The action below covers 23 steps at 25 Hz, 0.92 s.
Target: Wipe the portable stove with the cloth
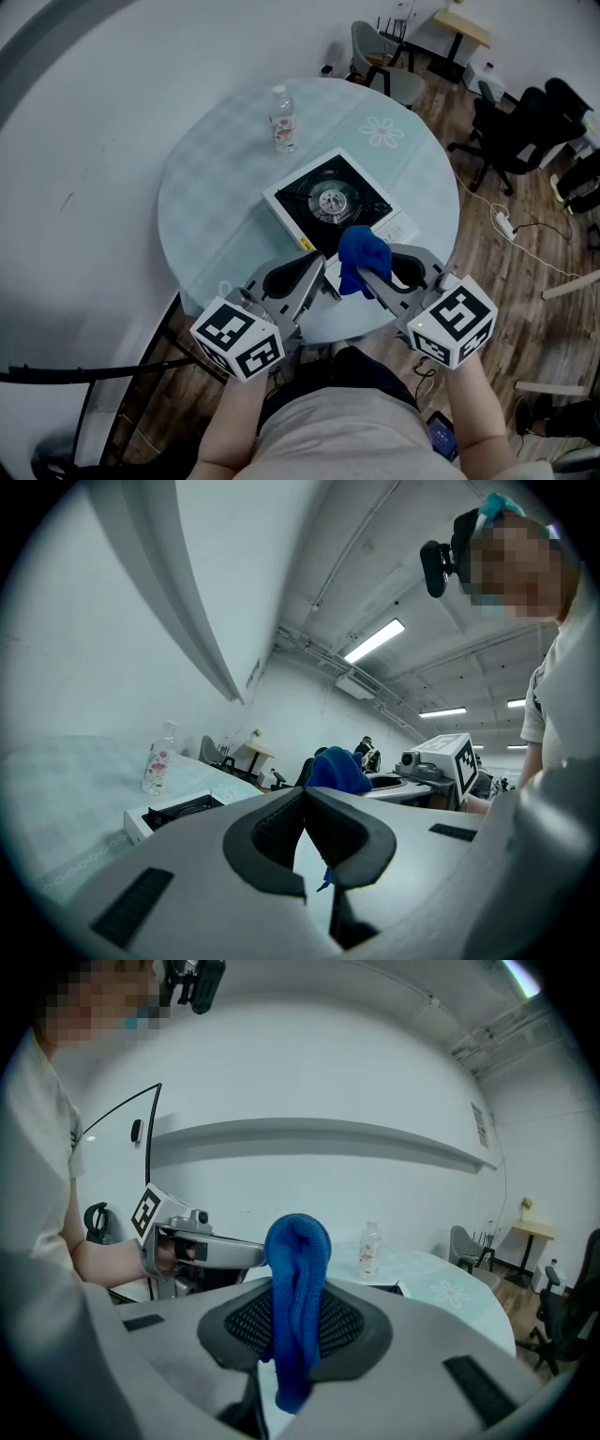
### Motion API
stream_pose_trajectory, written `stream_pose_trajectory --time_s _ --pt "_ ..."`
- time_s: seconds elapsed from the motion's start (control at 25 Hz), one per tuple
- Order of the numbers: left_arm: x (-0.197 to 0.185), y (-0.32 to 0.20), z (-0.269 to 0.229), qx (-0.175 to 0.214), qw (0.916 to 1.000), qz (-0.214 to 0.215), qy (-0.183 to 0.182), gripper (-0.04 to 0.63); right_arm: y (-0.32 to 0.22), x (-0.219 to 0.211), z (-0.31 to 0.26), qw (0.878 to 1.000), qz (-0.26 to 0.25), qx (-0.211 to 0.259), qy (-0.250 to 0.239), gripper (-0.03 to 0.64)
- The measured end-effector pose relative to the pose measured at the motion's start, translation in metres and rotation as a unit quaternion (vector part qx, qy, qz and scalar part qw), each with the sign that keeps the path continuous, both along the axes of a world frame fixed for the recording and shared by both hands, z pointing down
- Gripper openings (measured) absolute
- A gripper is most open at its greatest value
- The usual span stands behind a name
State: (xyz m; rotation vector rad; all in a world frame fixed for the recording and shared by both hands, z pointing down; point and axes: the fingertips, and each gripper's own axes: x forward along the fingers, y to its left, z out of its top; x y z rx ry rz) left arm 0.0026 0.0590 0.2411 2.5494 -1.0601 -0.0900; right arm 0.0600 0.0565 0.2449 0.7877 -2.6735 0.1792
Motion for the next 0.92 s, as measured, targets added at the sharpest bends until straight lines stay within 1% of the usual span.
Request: stream_pose_trajectory --time_s 0.12,0.24,0.36,0.64,0.92 --pt "0.002 0.002 0.002 -0.005 1.0000 0.002 0.000 0.018 0.003 0.000 0.002 1.000 -0.011 -0.005 0.011 0.094" --pt "0.005 0.002 0.006 -0.012 0.9999 0.001 -0.009 0.018 0.006 -0.001 0.003 0.999 -0.022 -0.008 0.024 0.094" --pt "0.007 0.003 0.008 -0.013 0.9999 0.004 -0.004 0.018 0.007 0.000 0.004 0.999 -0.029 -0.007 0.035 0.094" --pt "0.005 0.008 0.014 -0.020 0.9998 -0.003 0.008 0.018 0.012 0.002 0.014 0.998 -0.036 -0.016 0.048 0.094" --pt "0.000 0.011 0.020 -0.024 0.9996 -0.012 0.007 0.018 0.009 0.007 0.021 0.998 -0.030 -0.018 0.051 0.094"
